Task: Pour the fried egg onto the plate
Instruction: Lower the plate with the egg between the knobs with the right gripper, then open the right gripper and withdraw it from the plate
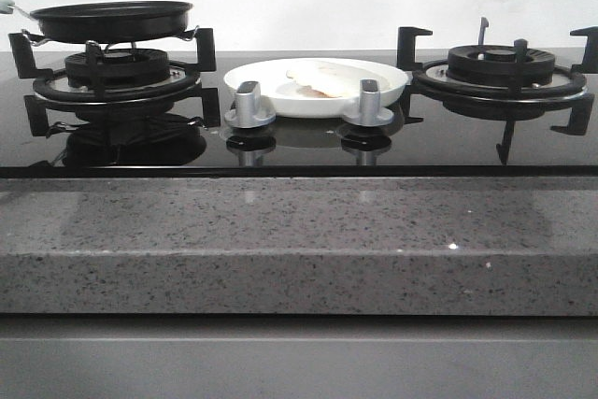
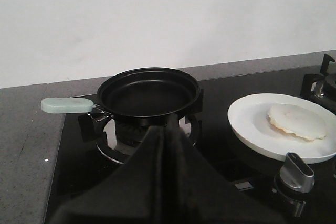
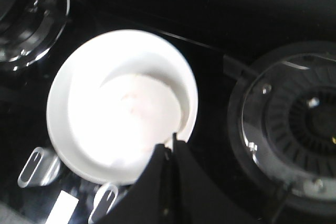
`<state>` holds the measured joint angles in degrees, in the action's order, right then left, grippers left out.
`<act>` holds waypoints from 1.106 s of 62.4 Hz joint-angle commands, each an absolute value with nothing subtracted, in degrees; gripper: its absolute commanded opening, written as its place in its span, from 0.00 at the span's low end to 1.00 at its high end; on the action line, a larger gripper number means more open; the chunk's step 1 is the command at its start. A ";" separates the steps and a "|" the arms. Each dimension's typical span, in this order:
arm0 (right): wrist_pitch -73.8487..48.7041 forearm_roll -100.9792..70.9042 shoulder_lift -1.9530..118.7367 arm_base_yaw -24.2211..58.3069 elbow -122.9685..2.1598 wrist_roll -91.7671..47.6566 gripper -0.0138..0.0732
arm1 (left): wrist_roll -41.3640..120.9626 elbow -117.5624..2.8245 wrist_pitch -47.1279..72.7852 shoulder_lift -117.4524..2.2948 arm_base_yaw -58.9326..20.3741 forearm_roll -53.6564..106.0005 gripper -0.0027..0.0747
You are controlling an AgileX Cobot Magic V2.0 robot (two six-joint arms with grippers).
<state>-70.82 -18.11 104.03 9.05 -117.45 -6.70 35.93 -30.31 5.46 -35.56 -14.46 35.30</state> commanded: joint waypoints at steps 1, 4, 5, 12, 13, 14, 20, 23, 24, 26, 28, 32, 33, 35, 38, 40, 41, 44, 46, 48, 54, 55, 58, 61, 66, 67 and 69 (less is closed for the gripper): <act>-65.41 -16.90 94.73 9.72 -112.26 -7.50 0.08 | 35.32 -31.92 1.61 -35.47 -14.92 36.00 0.01; -62.03 -16.85 91.24 9.81 -106.53 -7.55 0.08 | 35.32 -31.92 1.61 -35.47 -14.92 36.00 0.01; -61.14 -16.85 89.70 9.81 -105.03 -7.61 0.08 | 35.32 -31.92 1.61 -35.47 -14.92 36.00 0.01; -53.65 -16.85 81.85 9.81 -92.15 -8.56 0.08 | 35.32 -31.92 1.61 -35.47 -14.92 36.00 0.01; -52.13 -16.85 80.24 9.81 -89.67 -8.86 0.08 | 35.32 -31.92 1.61 -35.47 -14.92 36.00 0.01; -51.17 -16.85 79.14 9.81 -88.01 -9.07 0.08 | 35.32 -31.92 1.61 -35.47 -14.92 36.00 0.01; -45.19 -16.90 71.34 9.81 -76.94 -10.33 0.08 | 35.32 -31.92 1.61 -35.47 -14.92 36.00 0.01; -42.59 -16.90 68.35 9.81 -71.95 -10.51 0.08 | 35.32 -31.92 1.61 -35.47 -14.92 36.00 0.01; -41.51 -16.90 66.91 9.81 -69.94 -10.51 0.08 | 35.32 -31.92 1.61 -35.47 -14.92 36.00 0.01; -39.84 -16.90 64.60 9.81 -66.78 -10.51 0.08 | 35.32 -31.92 1.61 -35.47 -14.92 36.00 0.01; -38.27 -16.90 62.34 9.81 -63.87 -10.51 0.08 | 35.32 -31.92 1.61 -35.47 -14.92 36.00 0.01; -35.52 -16.90 58.49 9.81 -59.17 -10.64 0.08 | 35.32 -31.92 1.61 -35.47 -14.92 36.00 0.01; -34.96 -16.90 57.67 9.81 -58.20 -10.76 0.08 | 35.32 -31.92 1.61 -35.47 -14.92 36.00 0.01; -33.52 -16.90 55.66 9.81 -55.90 -11.12 0.08 | 35.32 -31.92 1.61 -35.47 -14.92 36.00 0.01; -31.69 -16.90 52.78 9.81 -52.78 -11.40 0.08 | 35.32 -31.92 1.61 -35.47 -14.92 36.00 0.01; -30.36 -16.90 50.83 9.81 -50.64 -11.65 0.08 | 35.32 -31.92 1.61 -35.47 -14.92 36.00 0.01; -29.83 -16.90 49.66 9.81 -49.80 -11.66 0.08 | 35.32 -31.92 1.61 -35.47 -14.92 36.00 0.01; -27.89 -16.90 47.36 9.81 -46.89 -11.66 0.08 | 35.32 -31.92 1.61 -35.47 -14.92 36.00 0.01; -26.44 -16.90 45.68 9.81 -44.87 -11.66 0.08 | 35.32 -31.92 1.61 -35.47 -14.92 36.00 0.01; -25.38 -16.90 44.22 9.81 -43.35 -11.66 0.08 | 35.32 -31.92 1.61 -35.47 -14.92 36.00 0.01; -21.84 -16.90 39.28 9.81 -38.61 -11.66 0.08 | 35.32 -31.92 1.61 -35.47 -14.92 36.00 0.01; -21.32 -16.90 38.71 9.81 -37.81 -11.66 0.08 | 35.32 -31.92 1.61 -35.47 -14.92 36.00 0.01; -20.19 -16.90 36.92 9.81 -36.27 -11.66 0.08 | 35.32 -31.92 1.61 -35.47 -14.92 36.00 0.01; -19.14 -16.90 35.43 9.81 -35.18 -11.66 0.08 | 35.32 -31.92 1.61 -35.47 -14.92 36.00 0.01; -18.33 -16.90 33.94 9.81 -34.39 -11.66 0.08 | 35.32 -31.92 1.61 -35.47 -14.92 36.00 0.01; -18.38 -16.90 33.70 9.81 -34.31 -11.66 0.08 | 35.32 -31.92 1.61 -35.47 -14.92 36.00 0.01; -19.07 -17.44 33.52 9.81 -34.25 -11.58 0.08 | 35.32 -31.92 1.61 -35.47 -14.92 36.00 0.01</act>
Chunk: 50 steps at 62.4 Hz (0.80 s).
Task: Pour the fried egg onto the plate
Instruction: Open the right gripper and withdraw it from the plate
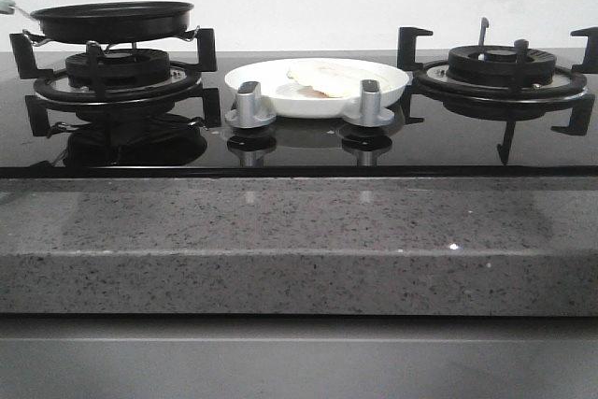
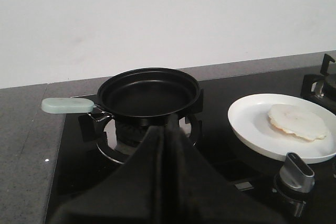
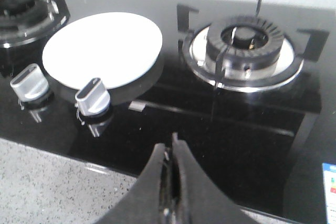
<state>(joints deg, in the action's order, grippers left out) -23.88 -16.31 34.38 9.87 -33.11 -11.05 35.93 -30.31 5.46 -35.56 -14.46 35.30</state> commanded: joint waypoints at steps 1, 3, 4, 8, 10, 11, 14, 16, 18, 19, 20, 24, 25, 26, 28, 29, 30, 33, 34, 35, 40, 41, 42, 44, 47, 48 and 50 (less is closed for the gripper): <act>-19.69 -17.63 33.52 9.81 -34.25 -11.58 0.08 | 35.32 -31.92 1.61 -35.47 -14.92 36.00 0.01; -20.42 -17.63 33.52 9.81 -34.25 -11.58 0.08 | 35.32 -31.92 1.61 -35.47 -14.92 36.00 0.01; -20.68 -17.63 33.52 9.81 -34.25 -11.58 0.08 | 35.32 -31.92 1.61 -35.47 -14.92 36.00 0.01; -21.33 -17.63 33.57 9.81 -34.25 -11.58 0.08 | 35.32 -31.92 1.61 -35.47 -14.92 36.00 0.01; -21.43 -17.63 33.57 9.81 -34.25 -11.58 0.08 | 35.32 -31.92 1.61 -35.47 -14.92 36.00 0.01; -21.43 -17.63 33.57 9.81 -34.25 -11.58 0.08 | 35.32 -31.92 1.61 -35.47 -14.92 36.00 0.01; -21.53 -17.63 33.57 9.81 -34.25 -11.58 0.08 | 35.32 -31.92 1.61 -35.47 -14.92 36.00 0.01; -21.53 -17.63 33.57 9.81 -34.25 -11.58 0.08 | 35.32 -31.92 1.61 -35.47 -14.92 36.00 0.01; -21.53 -17.63 33.57 9.81 -34.25 -11.58 0.08 | 35.32 -31.92 1.61 -35.47 -14.92 36.00 0.01; -21.53 -17.63 33.57 9.81 -34.25 -11.58 0.08 | 35.32 -31.92 1.61 -35.47 -14.92 36.00 0.01; -21.53 -17.63 33.57 9.81 -34.25 -11.58 0.08 | 35.32 -31.92 1.61 -35.47 -14.92 36.00 0.01; -21.53 -17.63 33.57 9.81 -34.25 -11.58 0.08 | 35.32 -31.92 1.61 -35.47 -14.92 36.00 0.01; -21.53 -17.63 33.57 9.81 -34.25 -11.58 0.08 | 35.32 -31.92 1.61 -35.47 -14.92 36.00 0.01; -21.53 -17.63 33.57 9.81 -34.25 -11.58 0.08 | 35.32 -31.92 1.61 -35.47 -14.92 36.00 0.01; -21.53 -17.63 33.57 9.81 -34.25 -11.58 0.08 | 35.32 -31.92 1.61 -35.47 -14.92 36.00 0.01; -21.53 -17.63 33.57 9.81 -34.25 -11.58 0.08 | 35.32 -31.92 1.61 -35.47 -14.92 36.00 0.01; -21.53 -17.63 33.57 9.81 -34.25 -11.58 0.08 | 35.32 -31.92 1.61 -35.47 -14.92 36.00 0.01; -21.53 -17.63 33.57 9.81 -34.25 -11.58 0.08 | 35.32 -31.92 1.61 -35.47 -14.92 36.00 0.01; -21.53 -17.63 33.57 9.81 -34.25 -11.58 0.08 | 35.32 -31.92 1.61 -35.47 -14.92 36.00 0.01; -21.53 -17.63 33.57 9.81 -34.25 -11.58 0.08 | 35.32 -31.92 1.61 -35.47 -14.92 36.00 0.01; -21.53 -17.63 33.57 9.81 -34.25 -11.58 0.08 | 35.32 -31.92 1.49 -35.47 -14.92 35.58 0.01; -21.53 -17.63 33.57 9.81 -34.25 -11.58 0.08 | 35.32 -31.92 1.39 -35.47 -14.92 35.43 0.01; -21.53 -17.63 33.57 9.81 -34.25 -11.58 0.08 | 35.32 -31.92 1.22 -35.47 -14.92 35.25 0.01; -21.53 -17.63 33.57 9.81 -34.25 -11.58 0.08 | 35.32 -31.92 0.97 -35.47 -14.92 35.25 0.01; -21.53 -17.63 33.57 9.81 -34.25 -11.58 0.08 | 35.32 -31.92 0.98 -35.47 -14.92 35.25 0.01; -21.53 -17.63 33.57 9.81 -34.25 -11.58 0.08 | 35.32 -31.92 0.98 -35.47 -14.92 35.25 0.01; -21.53 -17.63 33.57 9.81 -34.25 -11.58 0.08 | 35.16 -31.92 0.98 -35.47 -14.92 33.90 0.01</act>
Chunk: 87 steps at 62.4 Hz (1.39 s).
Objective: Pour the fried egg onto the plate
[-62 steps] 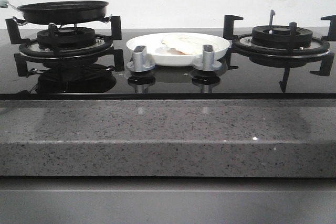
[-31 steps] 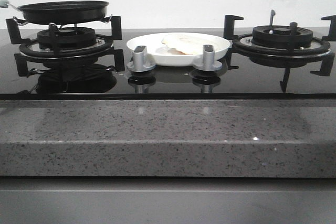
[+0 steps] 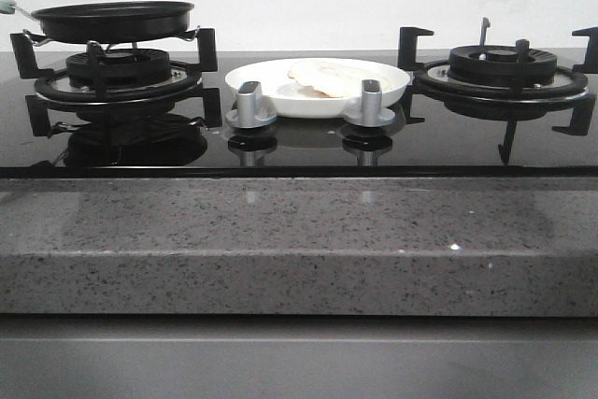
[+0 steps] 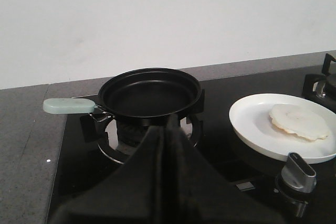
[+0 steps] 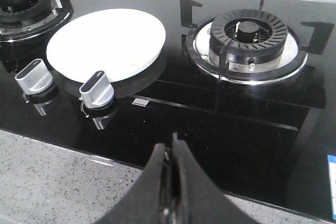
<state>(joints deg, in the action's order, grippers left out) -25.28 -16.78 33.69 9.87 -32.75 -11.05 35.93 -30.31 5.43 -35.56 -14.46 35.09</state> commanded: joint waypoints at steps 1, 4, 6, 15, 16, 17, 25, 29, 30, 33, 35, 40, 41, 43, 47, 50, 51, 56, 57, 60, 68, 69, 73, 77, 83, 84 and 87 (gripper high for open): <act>-21.53 -17.63 33.57 9.81 -34.25 -11.58 0.08 | 34.75 -31.92 0.98 -35.47 -14.92 32.88 0.01; -21.53 -17.63 33.57 9.81 -34.25 -11.58 0.08 | 29.88 -31.92 0.87 -35.47 -14.92 26.24 0.01; -21.53 -17.63 33.57 9.81 -34.25 -11.58 0.08 | 22.82 -31.92 0.00 -35.47 -15.05 19.20 0.01; -21.53 -17.63 33.57 9.81 -34.25 -11.58 0.08 | 1.31 -31.41 -1.75 -35.08 -14.95 -1.14 0.01; -21.53 -17.63 33.57 9.81 -34.25 -11.58 0.08 | 1.31 -31.27 -1.38 -34.86 -14.95 -1.02 0.01; -21.53 -17.63 33.57 9.81 -34.25 -11.58 0.08 | 1.31 -31.15 -1.24 -34.69 -14.95 -0.90 0.01; -21.53 -17.63 33.57 9.81 -34.25 -11.58 0.08 | 1.31 -28.05 0.82 -30.59 -13.66 -0.90 0.01; -21.55 -17.63 33.57 9.81 -34.25 -11.58 0.08 | 1.31 -25.29 2.57 -27.14 -12.15 -0.81 0.01; -21.55 -17.63 33.57 9.81 -34.25 -11.58 0.08 | 1.31 -24.67 2.82 -26.36 -11.78 -0.81 0.01; -21.55 -17.63 33.57 9.81 -34.25 -11.58 0.08 | 1.31 -22.07 3.65 -22.96 -10.39 -0.81 0.01; -21.55 -17.63 33.57 9.81 -34.25 -11.58 0.08 | 1.31 -20.37 4.26 -20.65 -9.34 -0.66 0.01; -21.55 -17.63 33.57 9.81 -34.25 -11.58 0.08 | 1.31 -16.48 4.99 -15.19 -6.79 0.00 0.01; -21.55 -17.63 33.57 9.81 -34.25 -11.58 0.08 | 1.31 -15.38 4.99 -13.66 -6.23 0.49 0.01; -21.55 -17.63 33.57 9.81 -34.25 -11.58 0.08 | 1.31 -13.96 4.99 -11.65 -5.55 0.79 0.01; -21.55 -17.63 33.57 9.81 -34.25 -11.58 0.08 | 1.21 -9.79 4.99 -6.05 -4.52 0.99 0.01; -21.55 -17.63 33.57 9.81 -34.25 -11.58 0.08 | 1.21 -6.63 4.99 -1.90 -4.52 0.99 0.01; -21.55 -17.63 33.57 9.81 -34.25 -11.58 0.08 | 1.21 -6.04 4.99 -1.16 -4.52 0.99 0.01; -21.55 -17.63 33.57 9.81 -34.25 -11.58 0.08 | 1.21 -2.79 4.09 1.33 -4.05 0.99 0.01; -21.50 -17.63 33.57 9.81 -34.25 -11.58 0.08 | 1.21 -2.32 3.39 1.16 -3.82 0.99 0.01; -21.92 -17.63 33.57 9.81 -34.25 -11.58 0.08 | 1.21 -0.91 2.74 0.75 -2.95 1.08 0.01; -21.98 -17.63 33.57 9.81 -34.25 -11.58 0.08 | 1.21 0.49 4.02 1.25 -0.69 2.00 0.01; -21.98 -17.63 33.57 9.81 -34.25 -11.58 0.08 | 1.21 0.49 4.02 1.25 -0.35 2.00 0.01; -22.09 -17.63 33.57 9.81 -34.25 -11.58 0.08 | 1.21 0.49 4.26 1.15 0.42 2.00 0.01; -22.10 -17.63 33.57 9.81 -34.25 -11.58 0.08 | 1.21 0.49 4.26 1.15 0.62 2.00 0.01; -22.10 -17.63 33.57 9.81 -34.25 -11.58 0.08 | 1.21 0.49 4.26 1.15 0.62 2.00 0.01; -22.10 -17.63 33.57 9.81 -34.25 -11.58 0.08 | 1.21 0.49 4.26 1.15 0.62 2.00 0.01; -22.10 -17.63 33.57 9.81 -34.25 -11.58 0.08 | 1.21 0.49 4.26 1.15 0.62 2.00 0.01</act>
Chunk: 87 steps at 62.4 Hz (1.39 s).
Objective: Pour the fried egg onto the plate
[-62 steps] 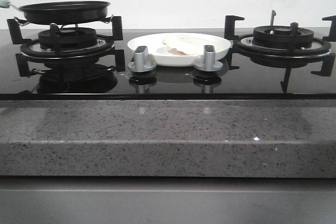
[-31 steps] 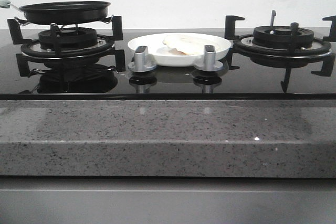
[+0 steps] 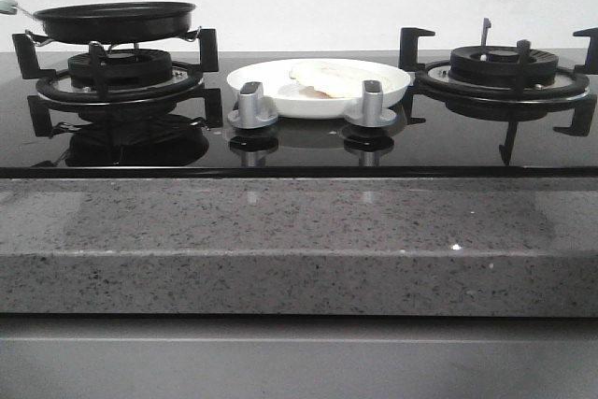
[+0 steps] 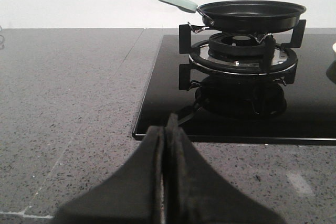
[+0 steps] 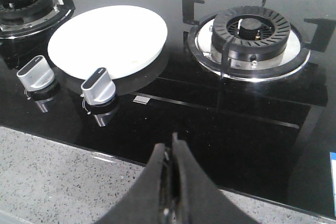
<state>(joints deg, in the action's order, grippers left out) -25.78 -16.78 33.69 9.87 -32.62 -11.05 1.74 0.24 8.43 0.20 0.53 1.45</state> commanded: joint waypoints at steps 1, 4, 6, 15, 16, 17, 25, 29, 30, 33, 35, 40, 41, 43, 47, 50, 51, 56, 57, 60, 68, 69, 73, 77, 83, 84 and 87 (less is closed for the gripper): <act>-22.10 -17.63 33.57 9.81 -34.25 -11.58 0.08 | 1.21 0.49 4.26 1.15 0.62 2.00 0.01; -22.16 -17.63 33.57 9.81 -34.25 -11.58 0.08 | 1.21 0.49 4.26 1.15 0.62 2.00 0.01; -22.16 -17.63 33.57 9.81 -34.25 -11.58 0.08 | 1.21 0.49 4.26 1.15 0.62 2.00 0.01; -22.16 -17.63 33.57 9.81 -34.25 -11.58 0.08 | 1.21 0.49 4.26 1.15 0.62 2.00 0.01; -22.16 -17.63 33.57 9.81 -34.25 -11.58 0.08 | 1.21 0.49 4.26 1.15 0.62 2.00 0.01; -22.16 -17.63 33.57 9.81 -34.25 -11.58 0.08 | 1.21 0.49 4.26 1.15 0.62 2.00 0.01; -22.16 -17.63 33.57 9.81 -34.25 -11.58 0.08 | 1.21 0.49 4.26 1.15 0.62 2.00 0.01; -21.76 -17.63 33.57 9.81 -34.25 -11.58 0.08 | 1.21 0.49 4.26 1.15 0.62 2.00 0.01; -21.71 -17.63 33.57 9.81 -34.25 -11.58 0.08 | 1.21 0.49 4.26 1.15 0.62 2.00 0.01; -21.09 -16.67 33.57 9.87 -34.25 -11.58 0.08 | 1.21 0.49 4.26 1.15 0.62 2.00 0.01; -20.28 -16.48 33.57 10.39 -34.19 -11.58 0.08 | 1.21 0.49 4.26 1.15 0.62 2.00 0.01; -16.84 -16.42 33.50 10.45 -33.34 -11.58 0.08 | 1.21 0.49 4.26 1.15 0.73 2.05 0.01; -15.62 -16.13 33.26 10.45 -32.96 -11.21 0.08 | 1.21 0.49 4.26 1.15 0.72 2.05 0.01; -13.37 -14.65 32.67 10.15 -32.10 -9.84 0.08 | 1.21 0.49 4.26 1.15 0.72 2.05 0.01; -9.13 -10.28 30.86 9.16 -29.45 -4.96 0.08 | 1.21 0.49 4.26 1.15 0.72 2.05 0.01; -6.78 -7.03 28.98 7.98 -26.98 -1.35 0.08 | 1.21 0.49 4.26 1.15 0.72 2.05 0.01; -6.22 -6.12 28.38 7.59 -26.22 -0.47 0.08 | 1.21 0.49 4.26 1.15 0.72 2.05 0.01; -4.12 -2.60 23.70 4.80 -20.47 2.63 0.08 | 1.21 0.49 4.26 1.15 0.72 2.05 0.01; -3.76 -2.48 22.88 4.32 -19.51 2.72 0.08 | 1.21 0.49 4.26 1.15 0.72 2.05 0.01; -3.61 -2.48 19.86 2.52 -16.20 2.72 0.08 | 1.21 0.49 4.26 1.15 0.72 2.05 0.01; -3.61 -2.48 11.94 0.83 -7.85 2.72 0.08 | 1.21 0.49 4.26 1.15 0.72 2.05 0.01; -3.61 -2.48 10.59 0.75 -6.56 2.72 0.08 | 1.21 0.49 4.26 1.15 0.72 2.05 0.01; -3.61 -2.48 6.34 0.76 -2.67 2.72 0.08 | 1.21 0.49 4.26 1.15 0.72 2.05 0.01; -3.66 -2.55 2.90 0.76 0.00 2.72 0.08 | 1.21 0.49 4.26 1.15 0.72 2.05 0.01; -6.46 -2.55 -1.44 0.76 1.17 2.72 0.08 | 1.21 0.49 4.26 1.15 0.72 2.05 0.01; -6.56 -2.55 -1.80 0.76 1.17 2.72 0.08 | 1.21 0.49 4.26 1.15 0.72 2.05 0.01; -6.43 -2.55 -1.61 0.76 1.23 2.72 0.08 | 1.21 0.49 4.26 1.15 0.72 2.05 0.01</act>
<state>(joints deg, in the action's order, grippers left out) -10.25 -3.20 -0.11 1.18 1.47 2.73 1.62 0.24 8.65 0.20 0.53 1.58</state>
